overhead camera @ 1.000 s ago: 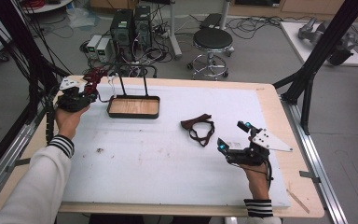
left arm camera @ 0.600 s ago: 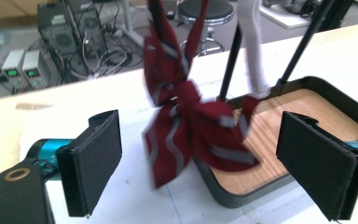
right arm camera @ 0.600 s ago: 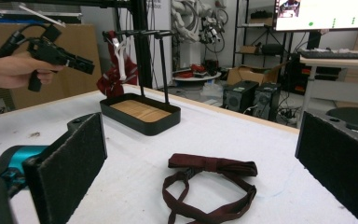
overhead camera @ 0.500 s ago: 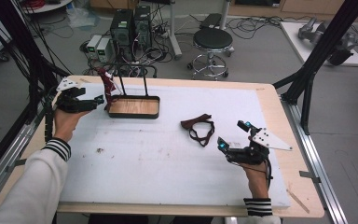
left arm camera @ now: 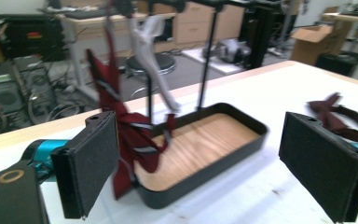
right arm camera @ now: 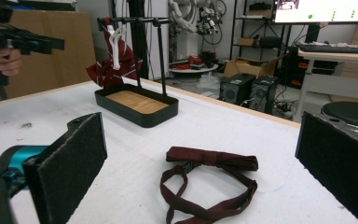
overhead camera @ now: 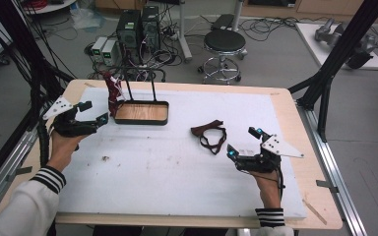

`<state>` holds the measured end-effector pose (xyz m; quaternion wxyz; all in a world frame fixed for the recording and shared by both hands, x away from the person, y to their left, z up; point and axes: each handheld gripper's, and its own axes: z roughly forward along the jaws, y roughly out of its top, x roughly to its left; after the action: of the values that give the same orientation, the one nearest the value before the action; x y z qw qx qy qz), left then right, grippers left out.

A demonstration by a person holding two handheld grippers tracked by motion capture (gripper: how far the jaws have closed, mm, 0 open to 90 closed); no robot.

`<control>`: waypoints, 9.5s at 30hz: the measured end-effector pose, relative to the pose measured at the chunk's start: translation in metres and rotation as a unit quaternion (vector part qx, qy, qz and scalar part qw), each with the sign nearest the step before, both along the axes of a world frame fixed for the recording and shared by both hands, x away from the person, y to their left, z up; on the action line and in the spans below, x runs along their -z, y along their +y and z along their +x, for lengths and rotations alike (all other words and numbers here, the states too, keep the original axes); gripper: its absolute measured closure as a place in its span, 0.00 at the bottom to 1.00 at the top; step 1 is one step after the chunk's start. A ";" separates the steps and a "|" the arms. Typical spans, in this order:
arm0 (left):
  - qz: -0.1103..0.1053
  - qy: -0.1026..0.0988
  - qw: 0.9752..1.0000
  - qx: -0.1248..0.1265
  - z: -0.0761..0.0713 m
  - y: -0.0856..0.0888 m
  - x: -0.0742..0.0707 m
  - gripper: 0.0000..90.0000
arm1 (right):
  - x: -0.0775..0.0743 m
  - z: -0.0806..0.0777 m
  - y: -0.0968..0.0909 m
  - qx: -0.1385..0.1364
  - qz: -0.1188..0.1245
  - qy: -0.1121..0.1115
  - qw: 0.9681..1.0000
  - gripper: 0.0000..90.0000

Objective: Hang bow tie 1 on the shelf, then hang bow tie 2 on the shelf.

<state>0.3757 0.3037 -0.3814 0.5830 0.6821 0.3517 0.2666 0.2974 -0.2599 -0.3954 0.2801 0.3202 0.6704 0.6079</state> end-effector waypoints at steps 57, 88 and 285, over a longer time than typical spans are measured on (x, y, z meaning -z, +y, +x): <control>-0.006 -0.037 0.979 0.202 -0.043 -0.090 0.003 0.10 | 0.000 -0.002 0.000 -0.011 0.003 0.007 1.000 0.01; 0.012 -0.028 0.978 0.204 -0.044 -0.093 0.004 0.10 | -0.034 0.082 -0.003 -0.089 -0.132 0.090 0.983 0.01; 0.010 -0.053 0.961 0.271 -0.056 -0.144 -0.026 0.10 | -0.035 0.045 0.095 -0.284 -0.115 0.122 0.944 0.94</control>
<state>0.3197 0.1593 -0.3550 0.6448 0.7423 0.1194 0.1377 0.3424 -0.1650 -0.3601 0.0468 0.1542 0.8280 0.5371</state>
